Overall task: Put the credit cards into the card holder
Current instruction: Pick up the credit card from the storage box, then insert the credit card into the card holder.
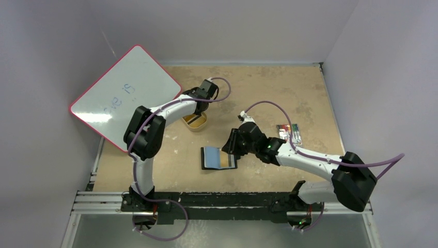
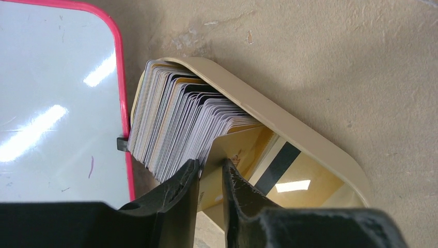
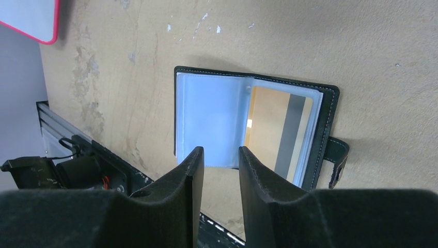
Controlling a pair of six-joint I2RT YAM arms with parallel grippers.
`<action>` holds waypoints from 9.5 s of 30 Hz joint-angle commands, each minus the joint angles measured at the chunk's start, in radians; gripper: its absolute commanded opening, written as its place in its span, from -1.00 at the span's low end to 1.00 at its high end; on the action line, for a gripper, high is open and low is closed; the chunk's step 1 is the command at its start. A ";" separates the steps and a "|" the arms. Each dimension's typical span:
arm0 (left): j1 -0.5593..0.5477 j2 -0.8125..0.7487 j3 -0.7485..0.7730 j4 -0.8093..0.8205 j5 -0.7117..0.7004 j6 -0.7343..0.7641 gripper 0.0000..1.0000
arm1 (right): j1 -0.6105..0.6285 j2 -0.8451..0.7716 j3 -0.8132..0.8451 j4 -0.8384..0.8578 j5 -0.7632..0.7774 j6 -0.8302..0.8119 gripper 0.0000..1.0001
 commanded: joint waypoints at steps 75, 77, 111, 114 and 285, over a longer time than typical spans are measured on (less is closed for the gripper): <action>0.018 -0.974 -0.596 0.575 1.009 -0.969 -1.00 | -0.406 -0.163 0.058 0.563 -0.685 -0.027 0.03; 0.018 -0.983 -0.628 0.649 1.044 -1.022 -1.00 | -0.406 -0.151 0.048 0.587 -0.706 -0.006 0.04; 0.018 -0.991 -0.660 0.111 0.658 -0.839 -0.08 | -0.404 -0.262 -0.192 0.530 -0.565 0.033 -1.00; 0.015 -0.966 -0.739 0.141 0.691 -0.884 -0.09 | -0.399 -0.236 -0.217 0.499 -0.531 0.031 -1.00; -0.120 -0.722 -1.198 0.685 0.649 -1.141 -0.80 | -0.204 0.152 -0.311 0.483 -0.248 0.053 -1.00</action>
